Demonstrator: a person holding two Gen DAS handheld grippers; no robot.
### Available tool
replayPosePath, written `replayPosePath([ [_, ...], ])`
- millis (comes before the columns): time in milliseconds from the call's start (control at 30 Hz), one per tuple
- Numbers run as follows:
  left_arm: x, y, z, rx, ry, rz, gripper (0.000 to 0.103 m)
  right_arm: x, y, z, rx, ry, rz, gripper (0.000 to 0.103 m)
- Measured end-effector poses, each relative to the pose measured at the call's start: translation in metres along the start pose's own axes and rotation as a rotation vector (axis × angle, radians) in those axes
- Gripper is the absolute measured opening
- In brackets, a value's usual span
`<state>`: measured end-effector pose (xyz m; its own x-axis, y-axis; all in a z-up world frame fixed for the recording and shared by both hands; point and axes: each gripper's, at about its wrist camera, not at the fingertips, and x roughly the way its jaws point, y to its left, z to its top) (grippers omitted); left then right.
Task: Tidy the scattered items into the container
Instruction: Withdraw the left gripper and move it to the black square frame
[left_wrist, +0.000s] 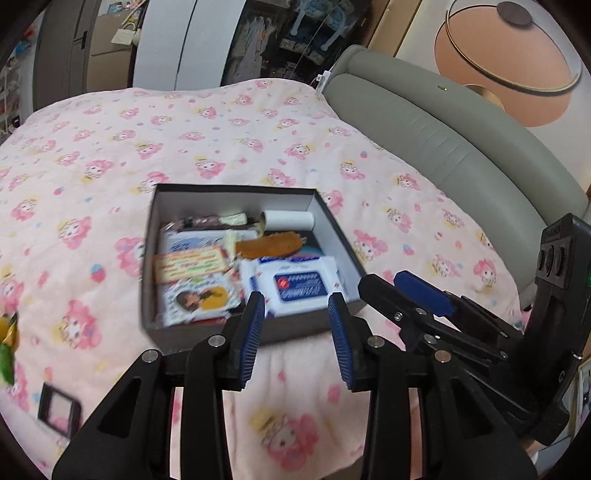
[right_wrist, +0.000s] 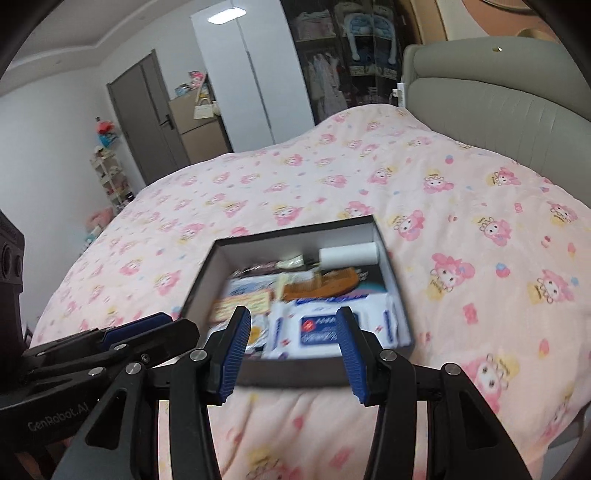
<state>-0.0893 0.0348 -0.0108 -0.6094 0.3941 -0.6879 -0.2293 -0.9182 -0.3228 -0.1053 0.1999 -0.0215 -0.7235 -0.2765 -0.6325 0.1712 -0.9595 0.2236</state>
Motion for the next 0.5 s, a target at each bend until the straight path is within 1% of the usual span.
replayPosePath([
  [133, -0.017, 0.012, -0.023, -0.021, 0.008, 0.019, 0.036, -0.012, 0.018, -0.021, -0.006, 0.008, 0.023, 0.044],
  [233, -0.025, 0.022, -0.042, -0.033, 0.025, 0.057, 0.036, -0.012, 0.032, -0.038, -0.019, 0.032, 0.050, 0.044],
  [400, -0.039, 0.047, -0.071, -0.117, 0.025, 0.088, 0.036, -0.006, 0.055, -0.063, -0.056, 0.093, 0.100, 0.044],
  [500, -0.050, 0.061, -0.087, -0.167, 0.017, 0.103, 0.036, -0.002, 0.074, -0.072, -0.110, 0.118, 0.122, 0.044],
])
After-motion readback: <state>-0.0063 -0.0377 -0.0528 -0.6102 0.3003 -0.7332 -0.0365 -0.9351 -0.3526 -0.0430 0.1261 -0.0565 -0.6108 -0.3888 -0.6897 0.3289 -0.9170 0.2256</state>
